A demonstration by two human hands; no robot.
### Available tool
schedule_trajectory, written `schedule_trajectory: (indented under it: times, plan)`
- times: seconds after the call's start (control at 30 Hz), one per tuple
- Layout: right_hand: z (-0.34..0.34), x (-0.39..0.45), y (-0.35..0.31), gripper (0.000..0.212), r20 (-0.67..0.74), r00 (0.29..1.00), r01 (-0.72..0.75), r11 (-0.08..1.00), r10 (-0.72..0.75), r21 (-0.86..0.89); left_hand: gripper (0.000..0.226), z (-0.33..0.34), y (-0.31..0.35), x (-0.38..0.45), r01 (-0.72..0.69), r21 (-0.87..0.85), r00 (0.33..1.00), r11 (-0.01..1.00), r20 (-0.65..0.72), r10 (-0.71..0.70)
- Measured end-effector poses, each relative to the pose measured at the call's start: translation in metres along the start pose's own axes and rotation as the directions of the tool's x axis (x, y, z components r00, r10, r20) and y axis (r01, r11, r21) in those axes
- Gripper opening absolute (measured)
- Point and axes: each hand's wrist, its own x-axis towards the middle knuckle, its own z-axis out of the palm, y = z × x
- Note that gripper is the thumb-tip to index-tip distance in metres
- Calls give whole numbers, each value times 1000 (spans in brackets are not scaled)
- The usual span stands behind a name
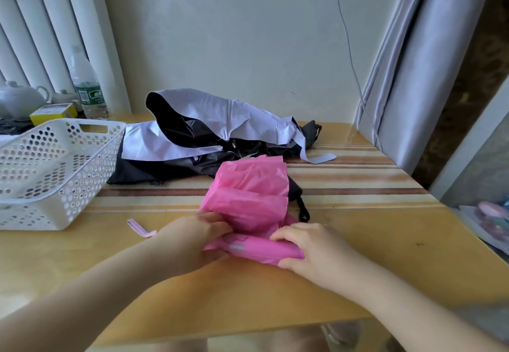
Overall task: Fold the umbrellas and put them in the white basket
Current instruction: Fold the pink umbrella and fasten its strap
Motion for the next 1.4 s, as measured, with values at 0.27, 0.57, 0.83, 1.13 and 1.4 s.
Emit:
schedule_trajectory:
  times: [0.27, 0.57, 0.83, 1.13, 1.4]
  plan:
    - [-5, -8, -3, 55, 129, 986, 126, 979, -106, -159, 37, 15, 21, -38, 23, -67, 989, 997, -146, -32]
    - [5, 35, -9, 79, 114, 991, -96, 966, 70, 241, 48, 9, 22, -36, -8, 28, 997, 1000, -77, 11]
    - [7, -4, -30, 37, -18, 992, 122, 991, -123, -53, 73, -12, 23, -15, 215, -67, 922, 974, 344, -180]
    - [24, -2, -22, 54, 21, 999, 30, 997, -29, -72, 92, -10, 26, -16, 118, 59, 968, 991, 215, -128]
    - [7, 8, -15, 46, 150, 988, 46, 999, -44, -9, 34, 8, 23, -26, 78, -22, 996, 997, -47, -79]
